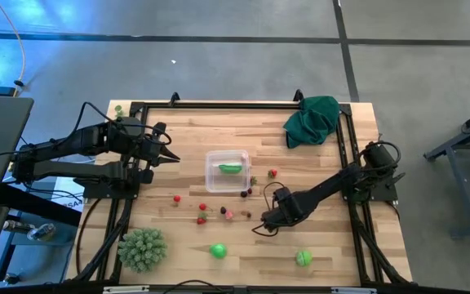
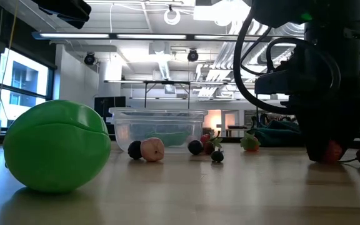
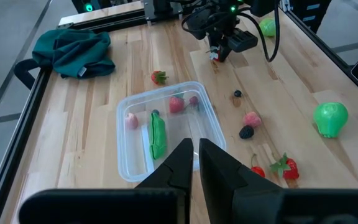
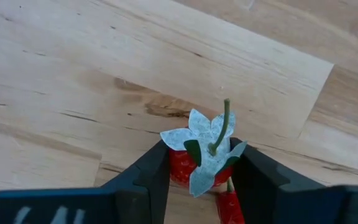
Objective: Pick and placing Produce into tupperware
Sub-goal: Put the red strawberry into the transparent container, then put the red cherry into the transparent container
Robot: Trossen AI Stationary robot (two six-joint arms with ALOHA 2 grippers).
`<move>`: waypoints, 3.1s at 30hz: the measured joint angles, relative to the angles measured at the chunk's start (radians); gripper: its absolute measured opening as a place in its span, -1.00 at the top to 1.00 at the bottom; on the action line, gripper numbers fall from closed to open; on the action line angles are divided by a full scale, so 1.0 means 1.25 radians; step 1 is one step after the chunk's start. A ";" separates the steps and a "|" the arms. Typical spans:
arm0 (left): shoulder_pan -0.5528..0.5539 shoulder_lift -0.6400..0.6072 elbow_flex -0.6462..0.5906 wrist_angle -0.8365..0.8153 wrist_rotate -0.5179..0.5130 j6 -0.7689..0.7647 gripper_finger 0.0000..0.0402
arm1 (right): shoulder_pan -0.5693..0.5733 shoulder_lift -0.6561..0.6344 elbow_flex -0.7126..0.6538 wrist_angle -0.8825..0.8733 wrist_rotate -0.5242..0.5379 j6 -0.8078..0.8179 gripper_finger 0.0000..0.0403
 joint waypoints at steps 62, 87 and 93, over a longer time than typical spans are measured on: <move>0.000 0.000 0.000 0.000 0.000 0.000 0.91 | -0.410 0.251 0.424 0.164 -0.115 -1.047 0.36; 0.000 0.000 0.000 0.000 0.000 0.000 0.91 | -0.405 0.219 0.457 0.130 -0.044 -1.062 0.07; 0.000 0.000 0.000 0.000 0.000 0.000 0.91 | -0.387 0.211 0.555 0.026 0.011 -1.083 0.07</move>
